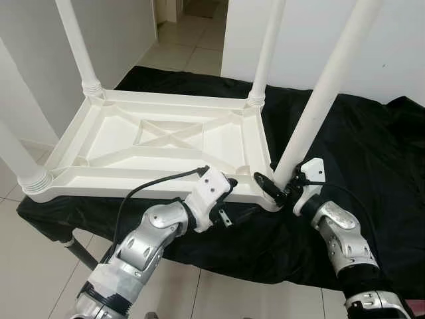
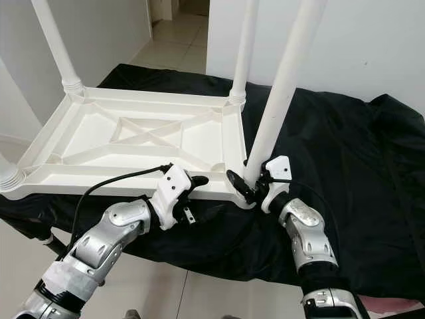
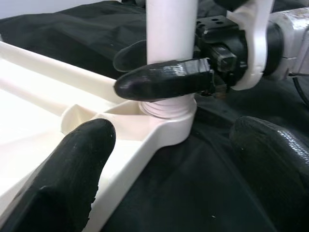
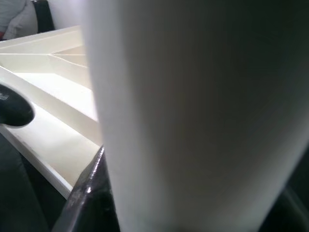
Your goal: Building children table
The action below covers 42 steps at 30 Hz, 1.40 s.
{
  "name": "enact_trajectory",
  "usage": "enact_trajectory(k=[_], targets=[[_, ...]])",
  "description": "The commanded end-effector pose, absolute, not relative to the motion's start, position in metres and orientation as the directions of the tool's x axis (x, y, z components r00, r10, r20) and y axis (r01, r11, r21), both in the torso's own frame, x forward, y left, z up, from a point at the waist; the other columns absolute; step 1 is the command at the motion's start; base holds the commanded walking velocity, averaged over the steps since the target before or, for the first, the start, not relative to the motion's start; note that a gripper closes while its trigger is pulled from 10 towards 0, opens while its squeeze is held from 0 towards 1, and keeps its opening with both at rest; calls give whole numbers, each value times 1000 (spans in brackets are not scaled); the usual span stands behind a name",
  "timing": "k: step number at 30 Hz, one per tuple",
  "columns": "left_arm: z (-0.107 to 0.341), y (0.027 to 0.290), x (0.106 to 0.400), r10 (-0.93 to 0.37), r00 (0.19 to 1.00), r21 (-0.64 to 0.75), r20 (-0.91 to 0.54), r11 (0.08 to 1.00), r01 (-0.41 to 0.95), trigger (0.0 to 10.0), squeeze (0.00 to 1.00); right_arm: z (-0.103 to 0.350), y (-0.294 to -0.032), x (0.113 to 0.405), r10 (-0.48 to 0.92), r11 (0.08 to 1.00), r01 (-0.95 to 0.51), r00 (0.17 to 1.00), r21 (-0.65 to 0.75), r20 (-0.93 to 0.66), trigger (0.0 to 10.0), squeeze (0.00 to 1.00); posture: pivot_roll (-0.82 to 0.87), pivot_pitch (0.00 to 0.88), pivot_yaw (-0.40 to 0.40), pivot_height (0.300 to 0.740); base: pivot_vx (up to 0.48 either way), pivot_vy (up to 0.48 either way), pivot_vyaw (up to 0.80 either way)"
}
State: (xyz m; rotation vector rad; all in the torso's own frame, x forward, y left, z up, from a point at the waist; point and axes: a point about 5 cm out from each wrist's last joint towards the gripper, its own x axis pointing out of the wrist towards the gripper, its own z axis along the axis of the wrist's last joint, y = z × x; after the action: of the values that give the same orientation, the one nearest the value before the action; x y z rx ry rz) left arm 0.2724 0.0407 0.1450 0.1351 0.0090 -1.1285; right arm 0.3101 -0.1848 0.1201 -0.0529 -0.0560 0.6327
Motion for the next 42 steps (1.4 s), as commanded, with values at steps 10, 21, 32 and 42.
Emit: enact_trajectory(k=[10, 21, 32, 42], targets=[[142, 40, 269, -930, 348, 138, -116, 332, 933, 10000, 0, 118, -186, 309, 526, 847, -530, 846, 38, 83, 10000, 0, -42, 0, -44, 740, 0, 0, 0], [142, 37, 269, -930, 349, 147, -116, 331, 932, 10000, 0, 114, -165, 300, 346, 935, -351, 934, 43, 93, 10000, 0, -48, 0, -46, 740, 0, 0, 0], [142, 35, 269, -929, 354, 151, -108, 336, 930, 10000, 0, 111, -140, 284, -84, 996, 83, 995, 29, 48, 10000, 0, -42, 0, -57, 740, 0, 0, 0], [141, 38, 268, -929, 352, 151, -116, 333, 931, 10000, 0, 111, -134, 282, -94, 990, 88, 994, 113, 51, 10000, 0, -40, 0, -39, 740, 0, 0, 0]])
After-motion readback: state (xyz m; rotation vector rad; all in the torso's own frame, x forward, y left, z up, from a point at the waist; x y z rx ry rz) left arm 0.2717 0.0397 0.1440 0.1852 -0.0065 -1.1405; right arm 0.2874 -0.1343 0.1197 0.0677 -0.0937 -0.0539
